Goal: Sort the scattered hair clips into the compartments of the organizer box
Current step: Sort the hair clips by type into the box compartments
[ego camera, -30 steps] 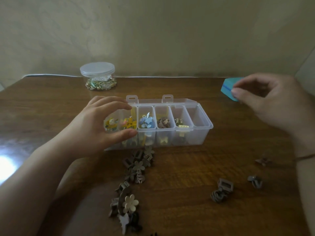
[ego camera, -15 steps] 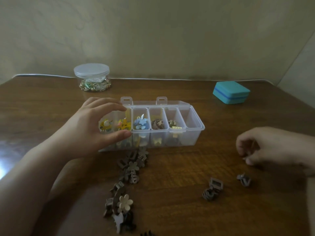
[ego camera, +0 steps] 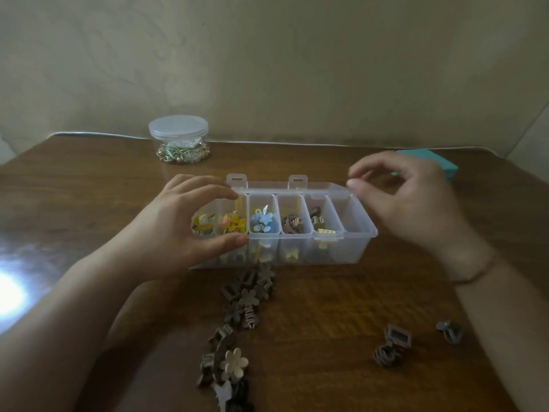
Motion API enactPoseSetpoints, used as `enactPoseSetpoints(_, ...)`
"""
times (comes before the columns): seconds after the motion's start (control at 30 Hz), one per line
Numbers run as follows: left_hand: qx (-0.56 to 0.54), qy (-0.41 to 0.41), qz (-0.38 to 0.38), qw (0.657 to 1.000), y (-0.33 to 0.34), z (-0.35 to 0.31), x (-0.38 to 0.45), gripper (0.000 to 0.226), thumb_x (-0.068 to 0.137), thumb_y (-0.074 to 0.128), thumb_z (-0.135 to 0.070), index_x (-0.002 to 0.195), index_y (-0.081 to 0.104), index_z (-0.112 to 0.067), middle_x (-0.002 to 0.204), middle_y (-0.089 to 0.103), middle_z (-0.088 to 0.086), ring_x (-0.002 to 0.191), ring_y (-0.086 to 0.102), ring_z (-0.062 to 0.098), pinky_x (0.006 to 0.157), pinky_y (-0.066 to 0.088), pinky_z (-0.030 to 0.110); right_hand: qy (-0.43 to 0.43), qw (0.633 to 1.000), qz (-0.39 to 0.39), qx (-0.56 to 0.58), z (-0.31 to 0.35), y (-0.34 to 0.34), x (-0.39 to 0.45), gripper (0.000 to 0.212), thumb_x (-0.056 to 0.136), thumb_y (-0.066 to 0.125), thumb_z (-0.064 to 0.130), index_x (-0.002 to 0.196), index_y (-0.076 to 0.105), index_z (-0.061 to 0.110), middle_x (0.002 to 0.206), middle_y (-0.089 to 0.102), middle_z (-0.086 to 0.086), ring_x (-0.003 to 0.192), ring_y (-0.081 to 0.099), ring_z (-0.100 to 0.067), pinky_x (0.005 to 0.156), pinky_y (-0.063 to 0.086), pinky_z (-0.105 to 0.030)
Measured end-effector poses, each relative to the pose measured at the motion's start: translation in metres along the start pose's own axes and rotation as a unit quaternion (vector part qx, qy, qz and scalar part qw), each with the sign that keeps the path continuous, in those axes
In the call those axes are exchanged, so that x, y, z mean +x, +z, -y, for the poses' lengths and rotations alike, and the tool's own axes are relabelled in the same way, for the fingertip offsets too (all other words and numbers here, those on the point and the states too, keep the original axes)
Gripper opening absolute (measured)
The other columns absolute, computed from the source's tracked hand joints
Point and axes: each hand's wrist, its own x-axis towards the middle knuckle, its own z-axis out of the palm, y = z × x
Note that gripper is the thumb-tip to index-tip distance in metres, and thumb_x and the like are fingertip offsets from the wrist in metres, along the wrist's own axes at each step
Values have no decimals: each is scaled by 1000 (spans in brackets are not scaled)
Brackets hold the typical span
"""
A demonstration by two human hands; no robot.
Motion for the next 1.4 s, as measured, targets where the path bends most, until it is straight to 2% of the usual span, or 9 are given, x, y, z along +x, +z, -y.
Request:
enactPoseSetpoints(0.13,1,-2,-1,1000,2,0,0,73,69,55,-79,125,61,-33,131,56,-14,130,40,12,105,39,40,-58,978,202,-2,8,-37,-12,13,80,68,48,92,64,44,94,65,22,84,63,-2,66,48,-10)
enactPoseSetpoints(0.27,3,-1,-2,1000,2,1,1,73,69,55,-80,125,61,-34,131,56,-14,129,41,11,104,40,41,30,821,566,-69,19,-47,-23,44,75,75,45,108,50,60,108,56,33,94,60,7,75,53,-15)
enactPoseSetpoints(0.47,-4,0,-10,1000,2,2,1,71,68,56,-78,123,62,-33,130,57,-12,128,41,10,101,39,36,86,758,636,-120,28,-34,-29,45,76,78,27,98,49,54,98,58,22,85,61,0,73,58,-35)
enactPoseSetpoints(0.7,-6,4,-10,1000,3,1,1,68,69,57,-77,122,61,-35,131,56,-13,128,41,10,100,37,34,22,822,554,-134,25,-32,-25,20,83,69,36,93,56,47,97,57,26,88,57,4,70,51,-25)
enactPoseSetpoints(0.83,-11,9,-9,1000,2,1,1,66,69,56,-78,122,60,-38,130,55,-16,128,40,10,100,36,35,-26,988,142,53,18,-32,-13,14,79,76,30,85,64,34,84,67,14,77,65,-6,62,50,-15)
enactPoseSetpoints(0.9,-12,10,-7,1000,2,2,1,67,69,56,-78,122,60,-38,130,54,-17,129,40,11,101,37,37,-7,996,11,91,10,-19,-11,16,79,78,18,84,66,28,79,69,9,75,67,-8,65,51,-16)
enactPoseSetpoints(1.17,-9,5,-8,1000,2,2,0,68,69,57,-78,123,60,-37,131,56,-14,128,41,10,102,39,38,34,995,-44,79,-13,-41,-3,9,80,68,31,84,72,24,76,72,6,69,67,-10,63,53,-21)
enactPoseSetpoints(1.3,-6,3,-8,1000,3,1,1,69,69,57,-78,123,61,-36,131,56,-15,128,41,11,102,39,39,17,969,244,-23,-6,-64,-8,17,74,73,47,90,69,42,88,70,17,79,67,-8,63,51,-16)
enactPoseSetpoints(1.4,-7,1,-8,1000,3,2,1,69,69,57,-78,124,61,-36,131,56,-15,128,41,11,101,40,40,71,786,612,-50,13,-54,-19,42,74,77,46,109,57,56,108,60,26,92,62,0,72,55,-22)
